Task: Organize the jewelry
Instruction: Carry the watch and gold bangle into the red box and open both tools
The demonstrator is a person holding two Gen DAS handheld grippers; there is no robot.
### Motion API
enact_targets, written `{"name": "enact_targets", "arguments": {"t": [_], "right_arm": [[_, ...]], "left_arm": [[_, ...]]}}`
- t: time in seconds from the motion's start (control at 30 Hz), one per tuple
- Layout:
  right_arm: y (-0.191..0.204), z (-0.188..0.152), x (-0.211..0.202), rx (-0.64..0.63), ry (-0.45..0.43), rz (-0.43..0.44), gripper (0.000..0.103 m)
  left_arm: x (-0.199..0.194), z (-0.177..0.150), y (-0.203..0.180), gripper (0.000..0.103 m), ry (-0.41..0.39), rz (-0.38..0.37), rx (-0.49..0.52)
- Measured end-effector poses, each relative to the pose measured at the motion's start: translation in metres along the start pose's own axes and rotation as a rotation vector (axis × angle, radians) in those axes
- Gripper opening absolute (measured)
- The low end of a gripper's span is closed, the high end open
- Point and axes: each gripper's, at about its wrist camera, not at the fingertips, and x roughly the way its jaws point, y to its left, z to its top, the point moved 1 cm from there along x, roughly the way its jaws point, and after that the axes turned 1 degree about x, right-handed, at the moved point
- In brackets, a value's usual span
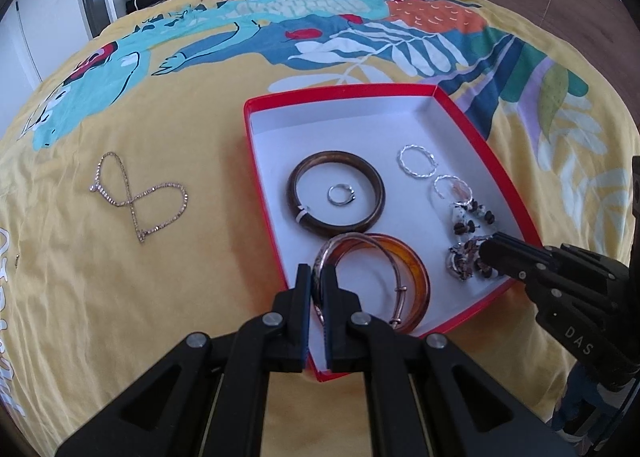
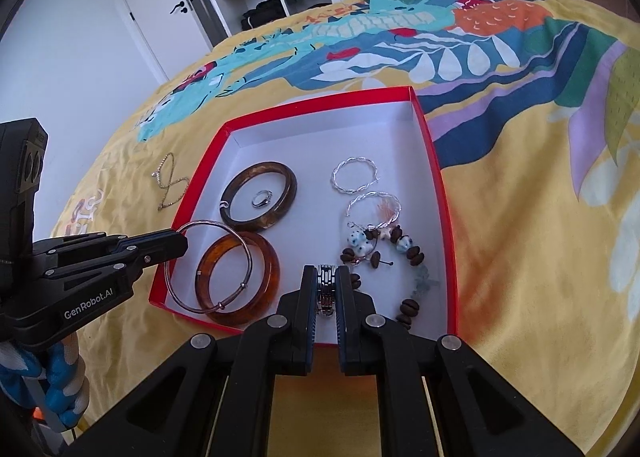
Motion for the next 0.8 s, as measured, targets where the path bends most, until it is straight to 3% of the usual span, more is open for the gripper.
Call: {"name": "enact_targets", "arguments": {"t": [0.53, 0.8], "right_arm": [[-0.003, 0.001, -0.008, -0.011, 0.004, -0.045, 0.010], [-0.002, 0.001, -0.021, -0.014, -0.008, -0.065, 0.019]], "left_arm": [[-0.003, -0.004, -0.006, 0.009, 0.009, 0.036, 0.032], [-0.010, -0.006, -0.013, 0.011, 0.013, 0.046, 0.050]]}}
